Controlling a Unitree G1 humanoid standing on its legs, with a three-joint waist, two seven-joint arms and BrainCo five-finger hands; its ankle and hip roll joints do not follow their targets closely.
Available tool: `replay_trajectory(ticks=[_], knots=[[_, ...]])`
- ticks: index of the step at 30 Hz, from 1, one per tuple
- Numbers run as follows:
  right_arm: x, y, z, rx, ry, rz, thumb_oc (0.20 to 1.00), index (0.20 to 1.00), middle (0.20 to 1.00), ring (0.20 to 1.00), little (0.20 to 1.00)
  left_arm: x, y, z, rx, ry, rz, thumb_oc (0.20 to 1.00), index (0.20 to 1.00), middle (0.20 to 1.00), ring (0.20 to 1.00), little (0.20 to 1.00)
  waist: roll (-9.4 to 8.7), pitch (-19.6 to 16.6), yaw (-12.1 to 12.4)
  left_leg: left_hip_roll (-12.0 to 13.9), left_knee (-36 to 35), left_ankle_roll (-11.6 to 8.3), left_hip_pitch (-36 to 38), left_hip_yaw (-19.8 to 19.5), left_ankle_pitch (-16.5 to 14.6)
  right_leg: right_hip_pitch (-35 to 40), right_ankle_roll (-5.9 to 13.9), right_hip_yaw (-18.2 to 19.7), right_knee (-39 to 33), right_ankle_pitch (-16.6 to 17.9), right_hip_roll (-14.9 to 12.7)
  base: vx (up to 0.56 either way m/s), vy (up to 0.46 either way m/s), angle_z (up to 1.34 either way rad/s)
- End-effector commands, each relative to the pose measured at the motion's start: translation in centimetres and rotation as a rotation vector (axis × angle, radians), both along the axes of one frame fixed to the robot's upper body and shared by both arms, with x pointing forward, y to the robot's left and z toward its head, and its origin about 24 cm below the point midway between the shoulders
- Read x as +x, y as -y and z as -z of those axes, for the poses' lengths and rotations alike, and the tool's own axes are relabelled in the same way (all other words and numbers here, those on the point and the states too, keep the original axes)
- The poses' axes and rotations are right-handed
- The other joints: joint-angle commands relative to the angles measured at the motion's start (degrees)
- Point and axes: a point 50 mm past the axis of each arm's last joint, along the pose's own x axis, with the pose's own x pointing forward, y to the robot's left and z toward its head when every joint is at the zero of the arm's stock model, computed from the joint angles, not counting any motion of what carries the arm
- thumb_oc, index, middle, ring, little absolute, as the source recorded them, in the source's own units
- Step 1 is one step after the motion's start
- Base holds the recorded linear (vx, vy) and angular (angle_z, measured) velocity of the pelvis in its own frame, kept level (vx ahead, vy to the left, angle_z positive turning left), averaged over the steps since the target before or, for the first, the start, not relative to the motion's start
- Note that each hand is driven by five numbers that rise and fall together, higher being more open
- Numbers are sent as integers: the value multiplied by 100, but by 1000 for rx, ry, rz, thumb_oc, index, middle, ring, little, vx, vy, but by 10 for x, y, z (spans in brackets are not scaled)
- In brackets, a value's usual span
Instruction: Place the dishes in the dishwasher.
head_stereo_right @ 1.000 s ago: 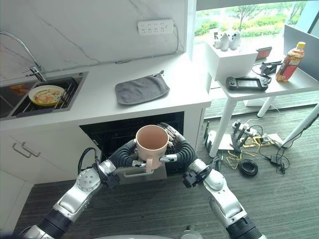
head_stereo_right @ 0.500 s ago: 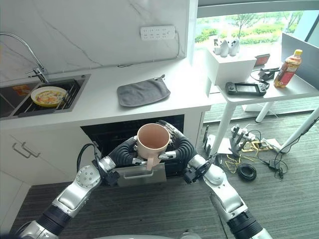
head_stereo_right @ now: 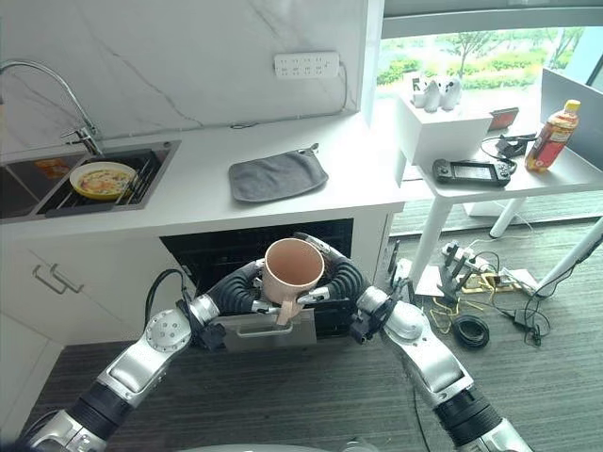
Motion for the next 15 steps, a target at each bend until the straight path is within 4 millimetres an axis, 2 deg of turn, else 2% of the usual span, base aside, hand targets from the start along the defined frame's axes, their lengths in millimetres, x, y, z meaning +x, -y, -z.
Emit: replay_trajectory(ticks=[1, 5, 15], knots=[[-4, -57, -24, 58, 81, -301, 1000, 1000, 1000, 1000, 1000, 7, 47, -43, -54, 187, 238, 200, 200, 200, 200, 200, -329, 72, 70, -125, 57, 169, 323, 91, -529, 187, 389, 490, 181, -570, -168, 0, 0, 0], [-5, -59, -22, 33, 41, -375, 1000, 1000, 1000, 1000, 1000, 6, 49, -42, -54, 182, 268, 200, 200, 200, 200, 200, -355, 61, 89, -128, 51, 173, 340, 66, -526, 210, 390, 494, 181, -565, -160, 0, 0, 0], [-7, -65, -22, 94, -22, -451, 1000, 1000, 1000, 1000, 1000, 5, 55, -46, -67, 193, 291, 200, 200, 200, 200, 200, -383, 55, 107, -136, 43, 178, 354, 29, -517, 241, 394, 490, 164, -553, -151, 0, 0, 0]])
